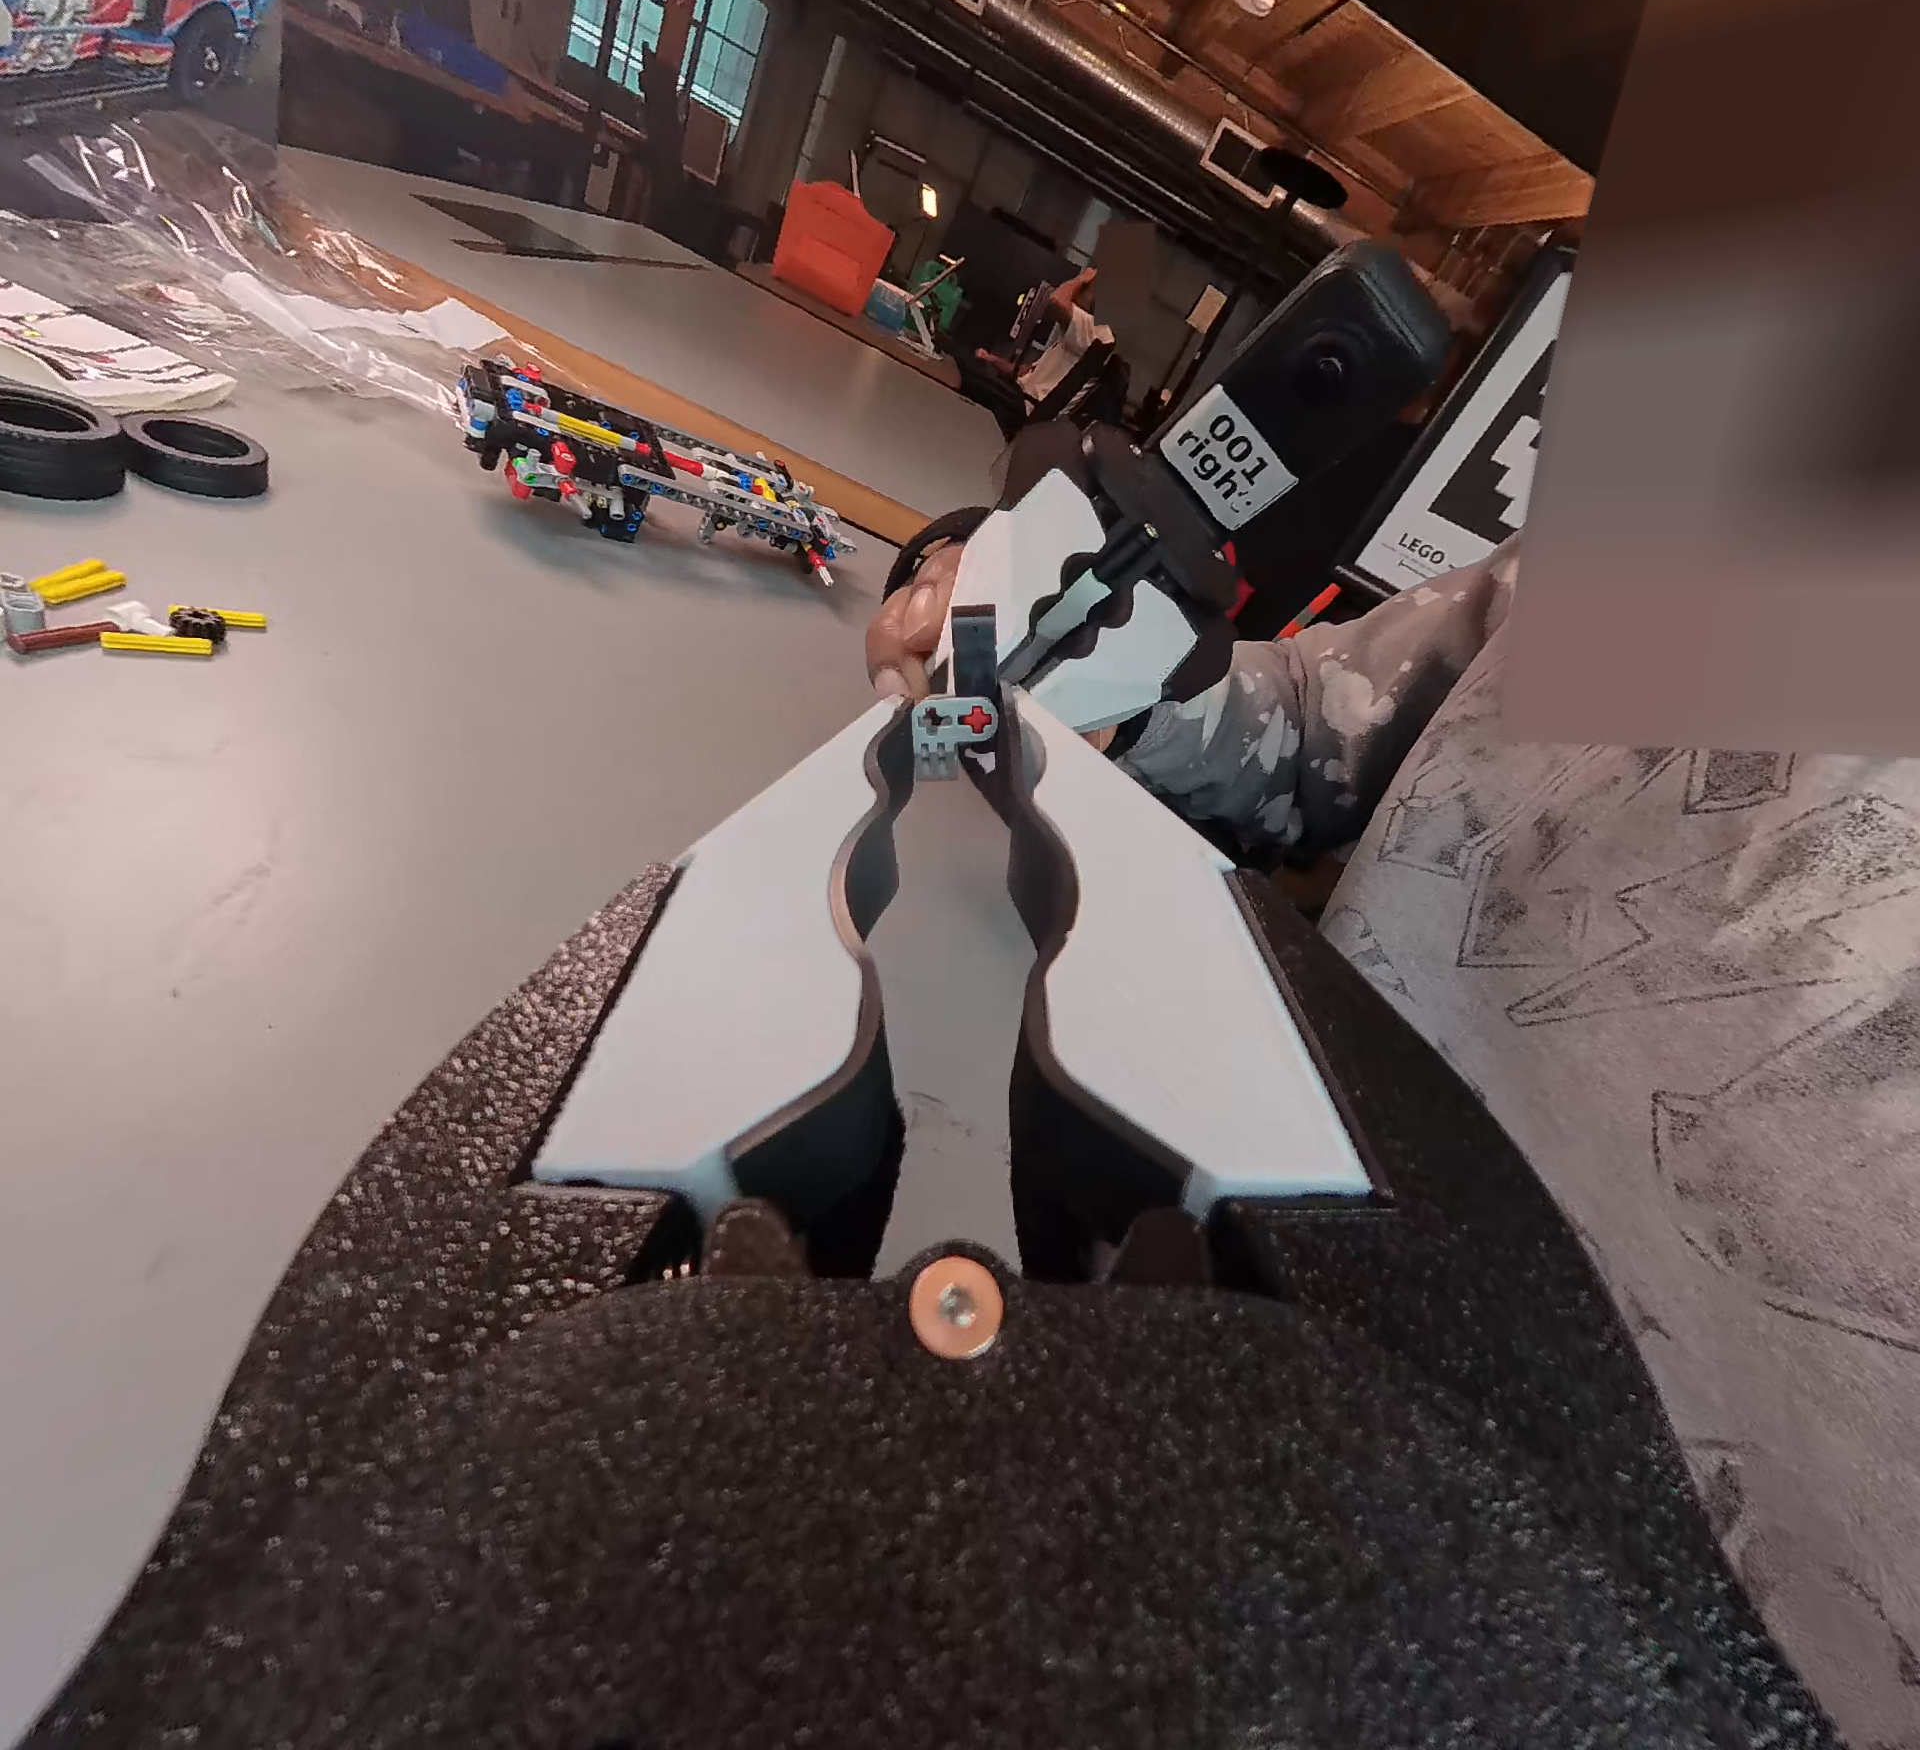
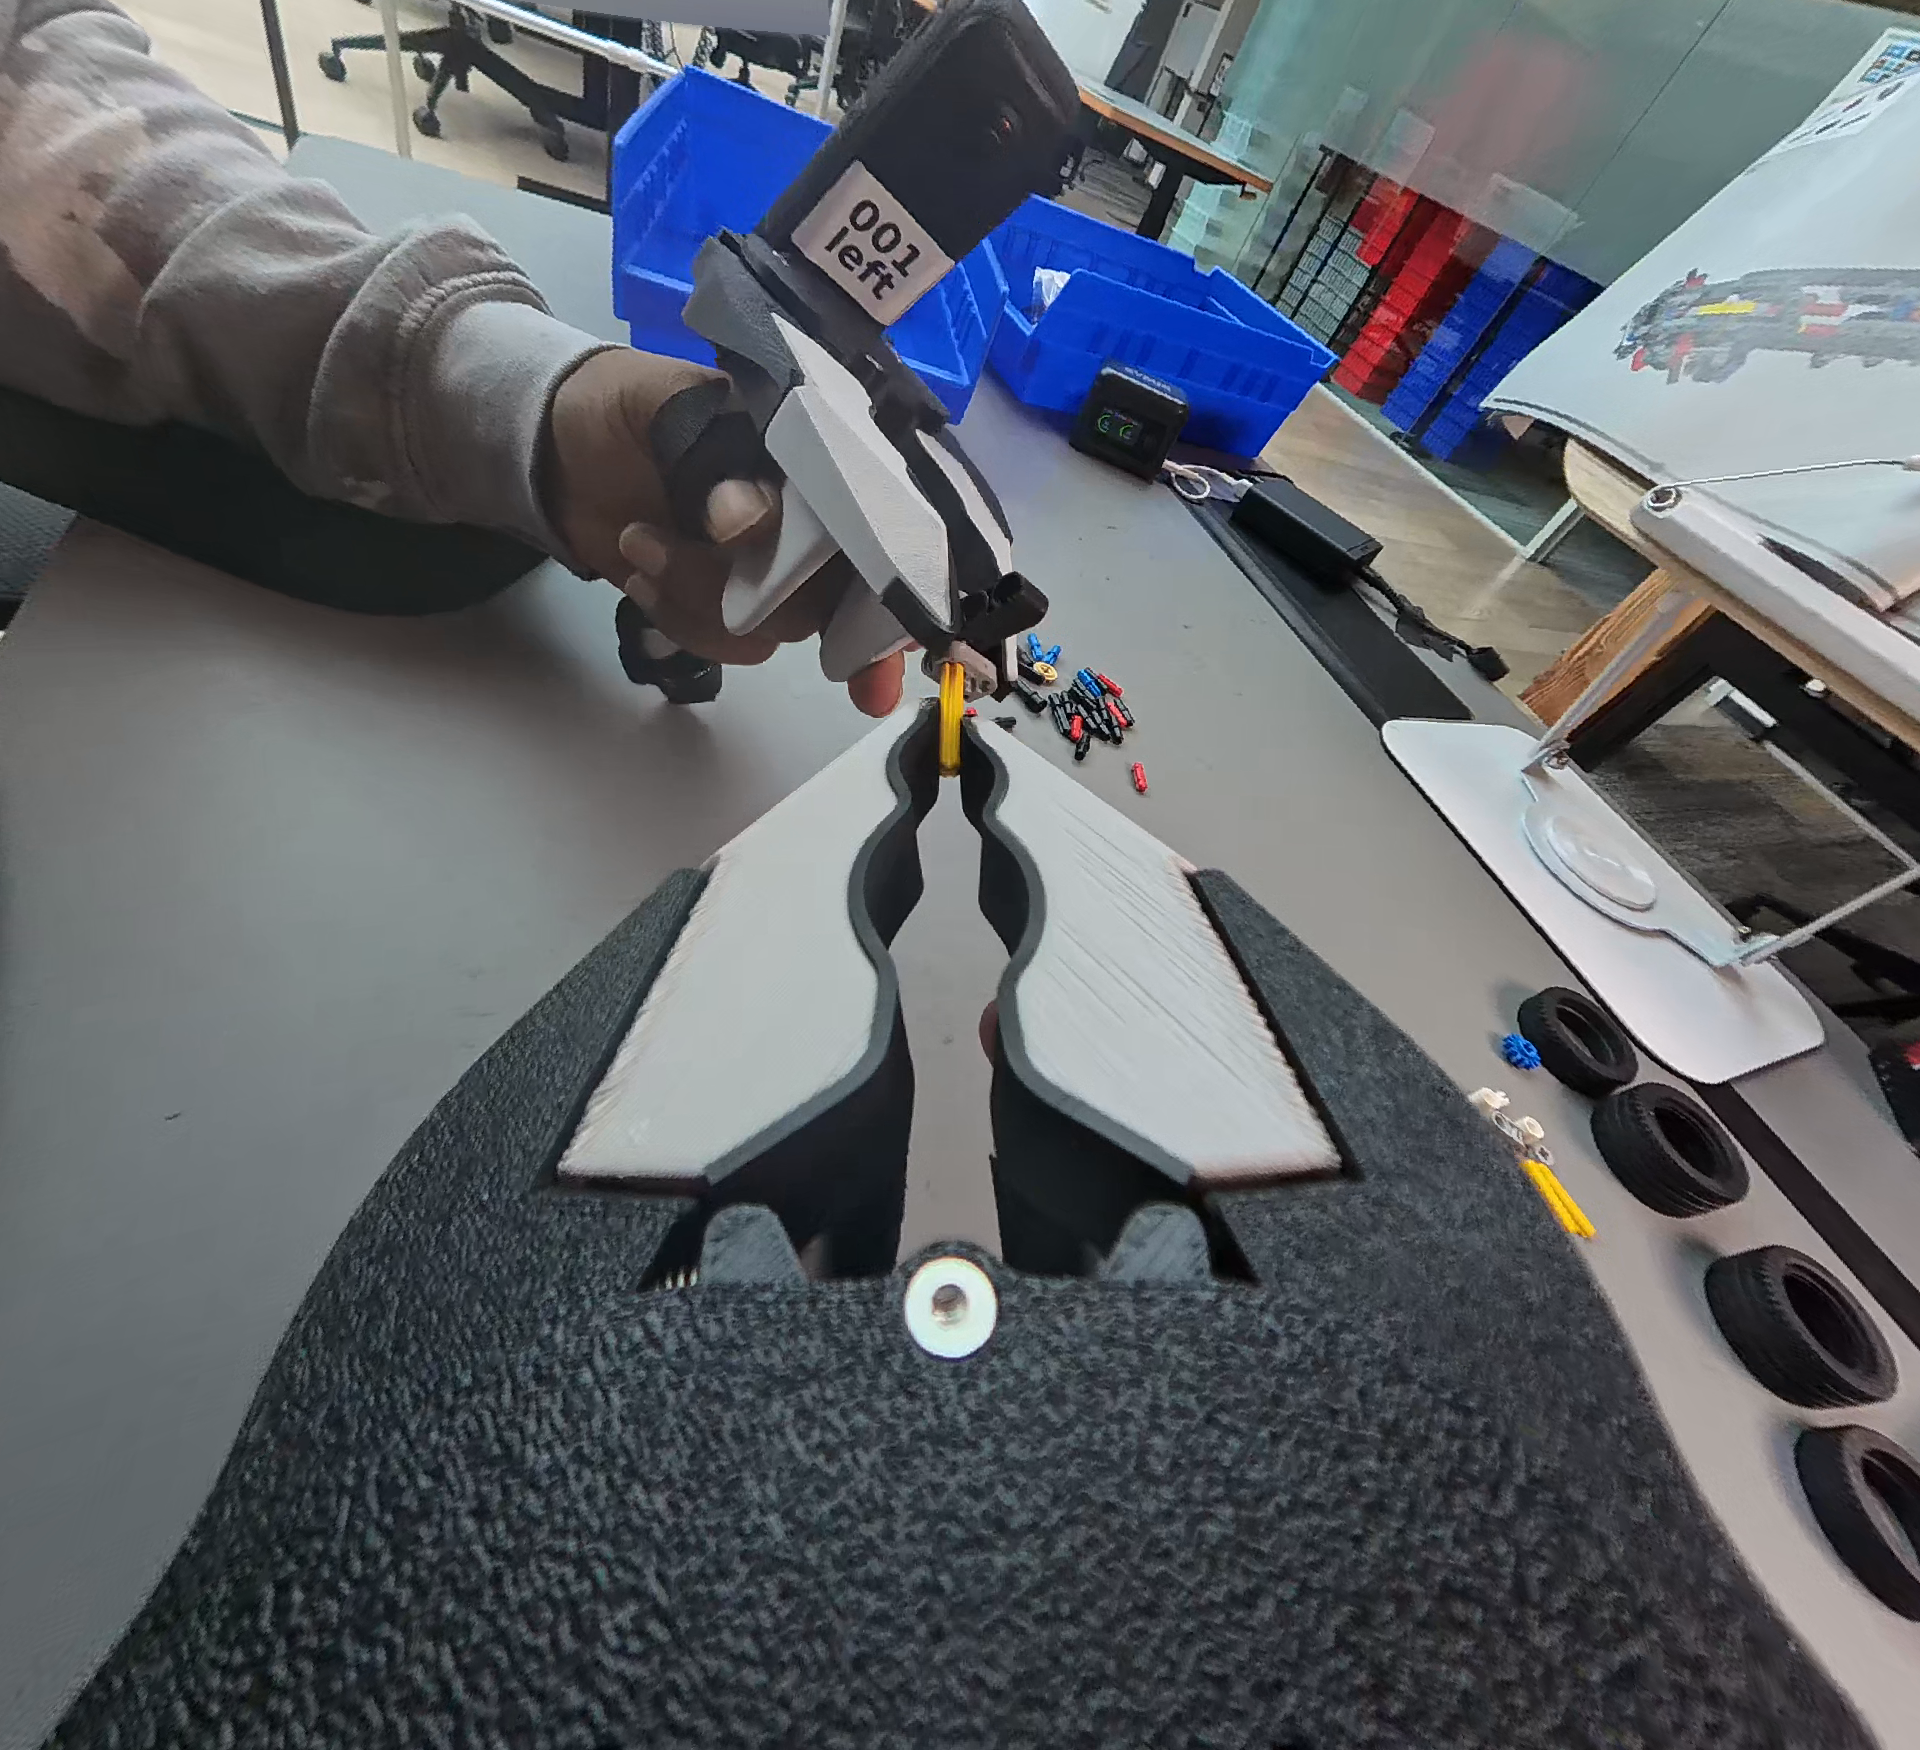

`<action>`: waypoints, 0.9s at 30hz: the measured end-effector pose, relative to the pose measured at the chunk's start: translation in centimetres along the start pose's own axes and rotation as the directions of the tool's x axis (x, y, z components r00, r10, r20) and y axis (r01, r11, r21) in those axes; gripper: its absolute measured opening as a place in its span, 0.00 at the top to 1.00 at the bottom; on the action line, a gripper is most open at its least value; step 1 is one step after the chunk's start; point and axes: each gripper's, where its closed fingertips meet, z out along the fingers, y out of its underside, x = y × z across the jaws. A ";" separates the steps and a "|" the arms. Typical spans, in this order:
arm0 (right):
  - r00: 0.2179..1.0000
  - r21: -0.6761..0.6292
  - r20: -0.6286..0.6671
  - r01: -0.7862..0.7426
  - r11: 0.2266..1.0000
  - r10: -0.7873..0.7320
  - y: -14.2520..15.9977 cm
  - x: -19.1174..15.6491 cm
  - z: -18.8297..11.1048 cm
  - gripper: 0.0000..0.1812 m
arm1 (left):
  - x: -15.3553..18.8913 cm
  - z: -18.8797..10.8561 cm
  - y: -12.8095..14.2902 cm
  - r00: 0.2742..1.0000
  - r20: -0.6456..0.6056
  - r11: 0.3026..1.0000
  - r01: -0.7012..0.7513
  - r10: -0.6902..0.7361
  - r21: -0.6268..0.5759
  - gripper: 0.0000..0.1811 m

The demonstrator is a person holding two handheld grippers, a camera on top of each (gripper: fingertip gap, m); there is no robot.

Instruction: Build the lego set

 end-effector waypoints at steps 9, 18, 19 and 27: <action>0.998 -0.026 -0.032 0.049 0.998 -0.050 0.6 0.3 0.4 1.00 | -0.7 0.0 0.3 0.998 0.020 0.998 0.055 -0.054 -0.018 0.92; 0.995 -0.029 -0.039 0.088 0.996 -0.089 1.2 0.1 0.8 1.00 | -0.9 -0.1 0.8 0.995 0.029 0.995 0.093 -0.092 -0.047 0.92; 0.995 -0.032 -0.032 0.090 0.995 -0.091 1.3 -0.1 0.9 1.00 | -0.5 0.1 0.7 0.996 0.006 0.995 0.094 -0.094 -0.046 0.93; 0.992 -0.049 -0.012 0.123 0.991 -0.123 1.4 -0.6 2.3 1.00 | 1.2 2.4 -0.2 0.995 0.031 0.991 -0.088 0.092 -0.103 0.92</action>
